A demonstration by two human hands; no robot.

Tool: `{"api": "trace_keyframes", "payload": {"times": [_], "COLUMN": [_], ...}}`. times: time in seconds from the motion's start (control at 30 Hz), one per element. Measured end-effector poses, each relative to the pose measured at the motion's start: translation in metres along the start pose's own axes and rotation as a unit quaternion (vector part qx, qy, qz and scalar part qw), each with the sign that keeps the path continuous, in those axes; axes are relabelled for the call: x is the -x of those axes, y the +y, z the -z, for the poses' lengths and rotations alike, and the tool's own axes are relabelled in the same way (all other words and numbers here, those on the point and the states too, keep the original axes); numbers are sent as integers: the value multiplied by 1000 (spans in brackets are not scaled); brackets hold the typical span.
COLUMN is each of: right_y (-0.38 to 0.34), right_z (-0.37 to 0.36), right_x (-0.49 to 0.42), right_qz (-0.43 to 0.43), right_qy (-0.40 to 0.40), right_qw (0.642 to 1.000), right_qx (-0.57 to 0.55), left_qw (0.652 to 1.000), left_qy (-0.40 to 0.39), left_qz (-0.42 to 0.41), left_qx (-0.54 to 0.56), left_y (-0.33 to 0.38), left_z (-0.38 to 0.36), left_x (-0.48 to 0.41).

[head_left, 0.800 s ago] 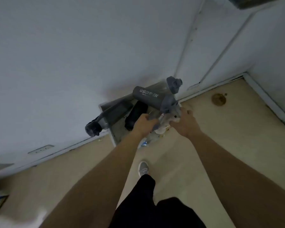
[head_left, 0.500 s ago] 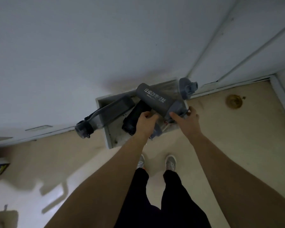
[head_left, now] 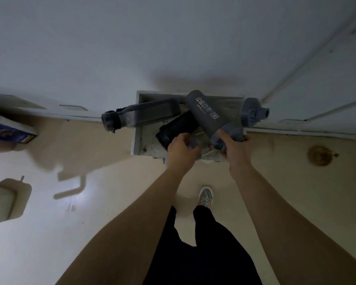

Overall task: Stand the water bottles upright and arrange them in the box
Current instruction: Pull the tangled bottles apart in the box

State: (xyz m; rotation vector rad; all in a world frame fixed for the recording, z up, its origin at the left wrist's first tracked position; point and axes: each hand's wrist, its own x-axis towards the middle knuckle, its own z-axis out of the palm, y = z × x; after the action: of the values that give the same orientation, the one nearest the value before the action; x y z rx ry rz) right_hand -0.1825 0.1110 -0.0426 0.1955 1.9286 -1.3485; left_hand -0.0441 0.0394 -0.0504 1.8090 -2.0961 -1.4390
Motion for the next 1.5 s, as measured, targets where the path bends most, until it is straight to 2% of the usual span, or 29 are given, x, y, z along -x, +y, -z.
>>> {"api": "trace_keyframes", "payload": {"times": [0.2,0.3,0.47,0.53,0.6,0.73,0.9,1.13,1.3,1.5], "right_y": [-17,-36,-68,-83,-98,-125,-142,-138,-136,-140], "right_z": [11,14,6,-3,-12,-24,-33,-42,-48,-53], "right_x": [10,23,27,23,18,2,-13,-24,-25,-24], "right_qz": [44,145,306,350,386,431,429,404,413,403], "right_qy": [-2,25,12,-1,-20,-60,-97,-131,-132,-124], "right_qw": [999,989,940,916,891,840,829,833,828,839], "right_qx": [-20,31,148,197,240,325,347,354,355,344], "left_qw": [993,992,991,979,952,908,880,872,879,902], "left_qy": [5,17,80,95,92,21,-5,13,22,8], "left_qz": [-44,-50,-59,-84,-145,-225,-231,-248,-250,-193], "left_qx": [-106,-111,-95,-159,-252,-352,-414,-422,-406,-386], "left_y": [-20,-25,-26,-25,-23,-18,-34,-48,-54,-45], "left_z": [9,14,28,35,41,47,48,53,55,46], "left_x": [5,1,-6,-13,-21,-43,-53,-50,-50,-61]}}
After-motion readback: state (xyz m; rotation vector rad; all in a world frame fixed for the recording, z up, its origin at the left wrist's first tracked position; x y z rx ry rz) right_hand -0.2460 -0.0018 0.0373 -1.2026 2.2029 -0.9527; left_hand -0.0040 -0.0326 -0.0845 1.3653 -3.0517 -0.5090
